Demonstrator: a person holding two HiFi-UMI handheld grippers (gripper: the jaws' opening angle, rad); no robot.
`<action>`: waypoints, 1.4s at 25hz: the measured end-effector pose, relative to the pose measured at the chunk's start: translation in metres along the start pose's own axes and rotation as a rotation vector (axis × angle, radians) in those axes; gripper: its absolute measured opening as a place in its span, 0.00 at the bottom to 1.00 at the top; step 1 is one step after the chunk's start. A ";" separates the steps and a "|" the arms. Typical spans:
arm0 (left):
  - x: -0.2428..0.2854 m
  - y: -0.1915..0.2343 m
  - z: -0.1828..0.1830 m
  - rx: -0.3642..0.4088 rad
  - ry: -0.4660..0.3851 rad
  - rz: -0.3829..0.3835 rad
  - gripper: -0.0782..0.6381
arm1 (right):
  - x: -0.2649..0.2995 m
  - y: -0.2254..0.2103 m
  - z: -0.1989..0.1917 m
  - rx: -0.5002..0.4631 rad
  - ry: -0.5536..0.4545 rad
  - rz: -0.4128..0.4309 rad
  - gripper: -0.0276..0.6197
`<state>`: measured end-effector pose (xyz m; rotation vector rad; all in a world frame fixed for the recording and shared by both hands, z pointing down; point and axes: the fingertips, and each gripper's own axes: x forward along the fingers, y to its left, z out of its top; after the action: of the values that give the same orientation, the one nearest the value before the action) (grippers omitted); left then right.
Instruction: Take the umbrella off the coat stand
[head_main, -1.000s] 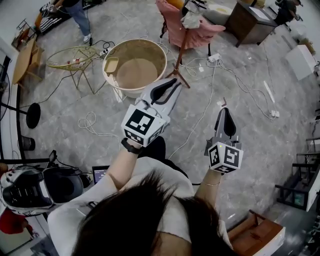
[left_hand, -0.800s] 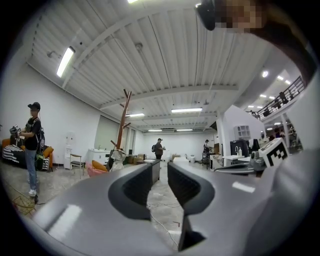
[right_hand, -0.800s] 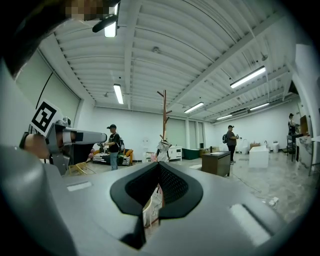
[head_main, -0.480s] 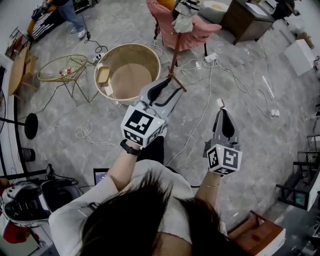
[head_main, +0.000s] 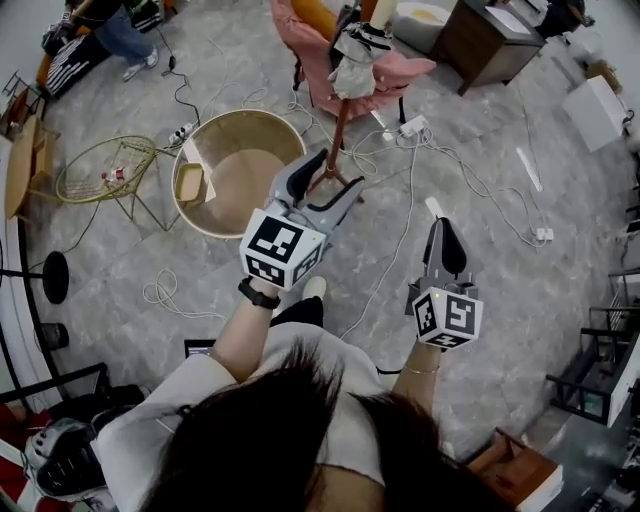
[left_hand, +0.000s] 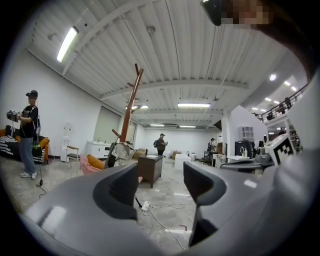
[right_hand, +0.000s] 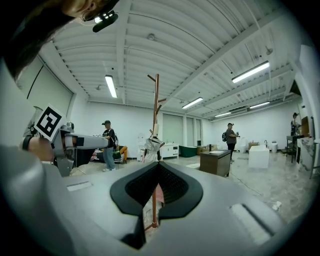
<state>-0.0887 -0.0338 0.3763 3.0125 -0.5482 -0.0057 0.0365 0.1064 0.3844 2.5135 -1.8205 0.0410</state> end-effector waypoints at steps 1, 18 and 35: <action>0.007 0.006 0.000 0.000 0.002 -0.001 0.54 | 0.009 -0.001 0.000 0.000 0.002 0.000 0.05; 0.077 0.060 0.011 0.004 0.002 -0.047 0.59 | 0.086 -0.017 0.006 -0.034 0.034 -0.052 0.05; 0.173 0.091 0.003 0.040 0.016 0.102 0.59 | 0.185 -0.090 -0.004 -0.004 0.021 0.063 0.05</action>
<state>0.0410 -0.1800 0.3825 3.0164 -0.7085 0.0356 0.1792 -0.0407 0.3953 2.4431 -1.8895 0.0657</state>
